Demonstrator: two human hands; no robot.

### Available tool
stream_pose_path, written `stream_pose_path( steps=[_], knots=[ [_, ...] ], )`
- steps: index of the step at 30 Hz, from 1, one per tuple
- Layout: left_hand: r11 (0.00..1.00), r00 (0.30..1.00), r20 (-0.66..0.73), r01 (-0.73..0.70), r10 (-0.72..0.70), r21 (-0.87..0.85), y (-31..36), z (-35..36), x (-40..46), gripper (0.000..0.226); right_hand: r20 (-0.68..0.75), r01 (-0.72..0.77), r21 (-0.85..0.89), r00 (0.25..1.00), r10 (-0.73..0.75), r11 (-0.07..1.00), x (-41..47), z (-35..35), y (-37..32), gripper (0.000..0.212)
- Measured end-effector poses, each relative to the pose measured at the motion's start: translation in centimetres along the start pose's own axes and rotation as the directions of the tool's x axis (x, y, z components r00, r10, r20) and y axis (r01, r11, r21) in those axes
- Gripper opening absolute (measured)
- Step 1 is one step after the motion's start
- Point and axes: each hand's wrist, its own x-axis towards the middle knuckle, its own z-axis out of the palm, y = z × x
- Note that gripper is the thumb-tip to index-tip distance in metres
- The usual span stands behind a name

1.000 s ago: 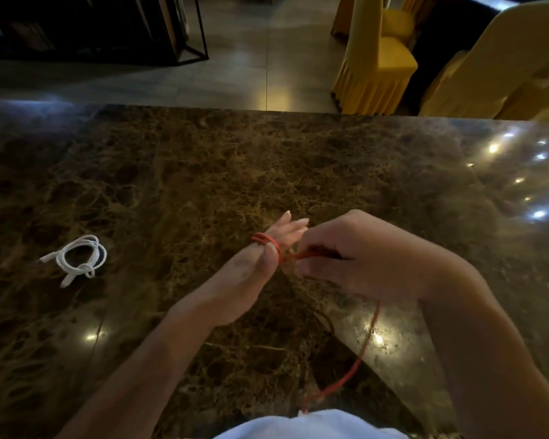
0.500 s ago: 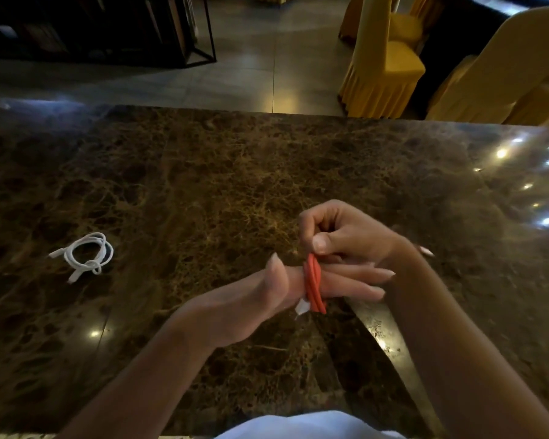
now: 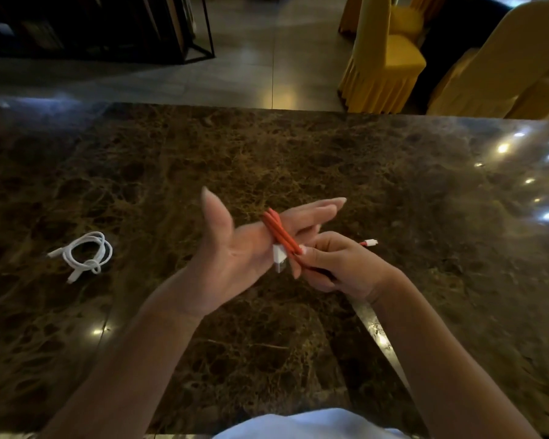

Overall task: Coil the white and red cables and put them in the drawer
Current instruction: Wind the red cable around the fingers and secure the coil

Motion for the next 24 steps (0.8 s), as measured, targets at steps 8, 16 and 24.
stream_pose_path(
  steps=[8,16,24],
  knots=[
    [0.961,0.961,-0.252,0.170,-0.113,0.218,-3.0,-2.3,2.0,0.143,-0.319,-0.156,-0.633,0.945,-0.071,0.758,-1.3,2.1,-2.0,0.019],
    [0.986,0.995,-0.033,0.098,-0.094,0.138,-4.4,-1.5,2.1,0.157,-0.373,-0.253,-0.843,0.911,-0.175,0.475,-2.4,3.5,-5.8,0.043],
    [0.864,0.928,-0.354,-0.086,-0.111,-0.496,-4.3,-4.4,1.0,0.118,-0.445,-0.342,-0.761,0.893,-0.060,0.551,-2.1,2.9,-4.6,0.048]
  ],
)
